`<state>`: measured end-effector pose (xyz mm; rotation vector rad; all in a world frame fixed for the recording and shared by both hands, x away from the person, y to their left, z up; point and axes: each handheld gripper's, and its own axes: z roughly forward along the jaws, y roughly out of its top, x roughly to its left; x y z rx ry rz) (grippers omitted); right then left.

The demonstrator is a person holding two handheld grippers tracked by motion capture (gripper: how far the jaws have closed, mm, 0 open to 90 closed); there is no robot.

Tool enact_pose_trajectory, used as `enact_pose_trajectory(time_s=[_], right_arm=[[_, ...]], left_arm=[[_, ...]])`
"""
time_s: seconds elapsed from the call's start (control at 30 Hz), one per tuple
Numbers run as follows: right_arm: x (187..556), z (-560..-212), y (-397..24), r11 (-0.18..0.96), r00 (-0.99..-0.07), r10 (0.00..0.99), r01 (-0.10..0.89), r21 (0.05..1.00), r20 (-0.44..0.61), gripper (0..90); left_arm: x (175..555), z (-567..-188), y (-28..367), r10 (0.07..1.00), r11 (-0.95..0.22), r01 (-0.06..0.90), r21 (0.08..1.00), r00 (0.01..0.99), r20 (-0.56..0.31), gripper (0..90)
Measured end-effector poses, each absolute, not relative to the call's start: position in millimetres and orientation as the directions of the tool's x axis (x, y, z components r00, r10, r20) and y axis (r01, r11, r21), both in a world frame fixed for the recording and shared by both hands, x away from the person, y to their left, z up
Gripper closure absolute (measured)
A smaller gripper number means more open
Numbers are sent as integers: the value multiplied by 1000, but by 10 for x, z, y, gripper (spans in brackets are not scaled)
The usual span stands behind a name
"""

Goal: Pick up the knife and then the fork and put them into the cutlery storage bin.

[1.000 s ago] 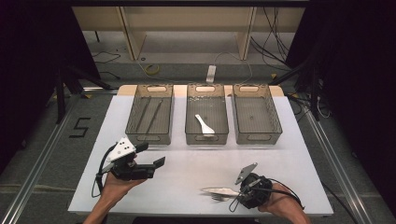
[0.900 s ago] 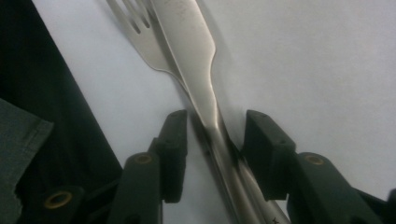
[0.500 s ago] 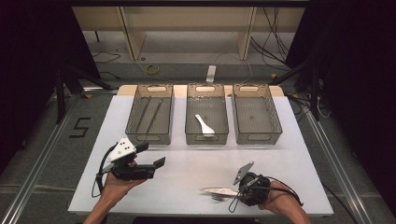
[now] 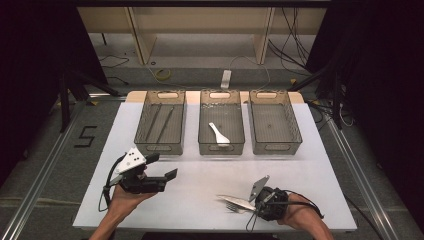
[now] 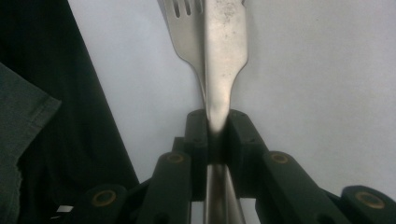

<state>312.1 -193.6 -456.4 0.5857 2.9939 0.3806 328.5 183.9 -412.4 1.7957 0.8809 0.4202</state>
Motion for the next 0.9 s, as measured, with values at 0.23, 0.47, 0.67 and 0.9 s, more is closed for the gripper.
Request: enact_pose_trajectory(time_s=[0.23,0.47,0.67,0.9], right_arm=[[3125,-4570,-1940,907,-935,351,328,265,-43,804],[3116,-4464,-1973,881,-924,382,355,313,-25,807],[3136,-4415,-2004,860,-913,406,368,352,-37,808],[3214,-4283,-2084,804,-881,471,416,425,-30,808]], left_arm=[[3286,-4125,1840,734,-185,368,911,668,-121,156],[3285,-4124,1839,734,-186,368,911,669,-120,156],[3288,-4123,1844,737,-179,369,912,664,-124,156],[3287,-4121,1852,738,-173,364,915,663,-124,156]])
